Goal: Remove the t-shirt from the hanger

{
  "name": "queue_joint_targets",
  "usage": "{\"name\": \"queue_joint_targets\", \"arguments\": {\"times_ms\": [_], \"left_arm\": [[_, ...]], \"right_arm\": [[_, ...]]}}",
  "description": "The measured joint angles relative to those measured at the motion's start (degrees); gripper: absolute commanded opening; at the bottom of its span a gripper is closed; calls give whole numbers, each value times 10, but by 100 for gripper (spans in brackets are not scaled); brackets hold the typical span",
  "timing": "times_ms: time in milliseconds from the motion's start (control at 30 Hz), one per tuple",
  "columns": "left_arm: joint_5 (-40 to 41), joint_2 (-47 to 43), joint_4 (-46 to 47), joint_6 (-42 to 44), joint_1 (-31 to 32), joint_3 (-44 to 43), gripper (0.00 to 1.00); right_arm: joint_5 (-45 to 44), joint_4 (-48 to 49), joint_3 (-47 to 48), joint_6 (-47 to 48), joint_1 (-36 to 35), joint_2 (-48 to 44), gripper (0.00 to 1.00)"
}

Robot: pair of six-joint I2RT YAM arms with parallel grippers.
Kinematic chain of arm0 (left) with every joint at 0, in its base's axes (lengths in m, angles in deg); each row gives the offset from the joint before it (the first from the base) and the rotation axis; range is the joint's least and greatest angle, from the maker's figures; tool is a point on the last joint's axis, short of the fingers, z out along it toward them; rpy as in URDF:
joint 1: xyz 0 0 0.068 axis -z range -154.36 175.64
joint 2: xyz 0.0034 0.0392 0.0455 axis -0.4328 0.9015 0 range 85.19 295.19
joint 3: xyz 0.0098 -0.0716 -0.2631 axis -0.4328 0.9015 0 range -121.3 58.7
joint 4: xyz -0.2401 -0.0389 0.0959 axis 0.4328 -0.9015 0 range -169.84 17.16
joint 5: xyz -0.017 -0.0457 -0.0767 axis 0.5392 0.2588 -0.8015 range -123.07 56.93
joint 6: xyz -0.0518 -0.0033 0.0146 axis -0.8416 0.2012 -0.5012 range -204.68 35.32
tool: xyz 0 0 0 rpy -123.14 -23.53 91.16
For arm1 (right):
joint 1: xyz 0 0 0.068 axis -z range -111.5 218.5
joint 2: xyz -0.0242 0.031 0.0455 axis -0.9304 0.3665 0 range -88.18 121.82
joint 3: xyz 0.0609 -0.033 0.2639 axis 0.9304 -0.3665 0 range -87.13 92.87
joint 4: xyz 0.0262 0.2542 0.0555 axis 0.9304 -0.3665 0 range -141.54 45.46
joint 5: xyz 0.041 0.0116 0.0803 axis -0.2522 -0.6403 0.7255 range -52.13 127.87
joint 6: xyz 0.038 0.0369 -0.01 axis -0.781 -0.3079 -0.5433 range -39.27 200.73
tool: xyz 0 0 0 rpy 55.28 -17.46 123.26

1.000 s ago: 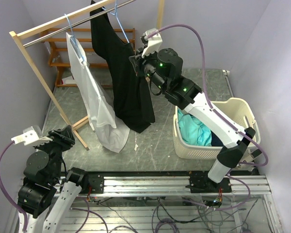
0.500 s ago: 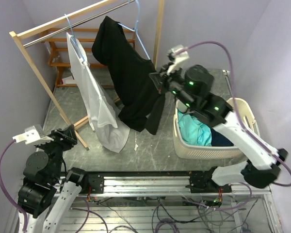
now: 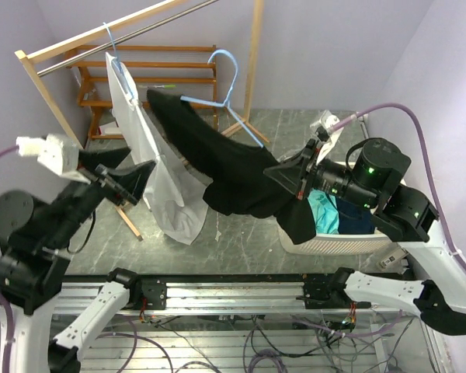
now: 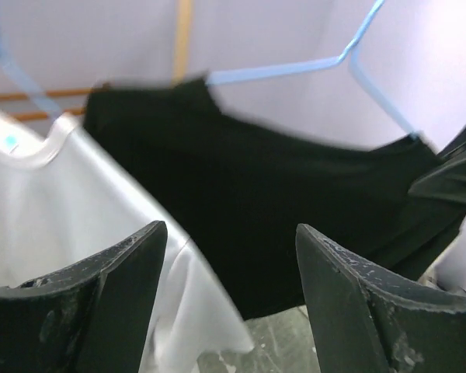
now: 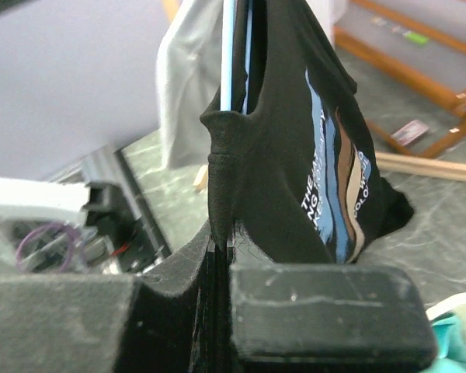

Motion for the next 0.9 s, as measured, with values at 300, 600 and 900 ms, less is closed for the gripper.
{"name": "queue_joint_targets", "arguments": {"times_ms": [300, 600, 900], "left_arm": [[-215, 155, 12, 26, 0, -116, 75], [-379, 237, 51, 14, 0, -165, 72], [-472, 263, 67, 6, 6, -170, 63]], "right_arm": [[145, -67, -64, -33, 0, -90, 0], [199, -77, -92, -48, 0, -113, 0], [211, -77, -93, -50, 0, -89, 0]]}}
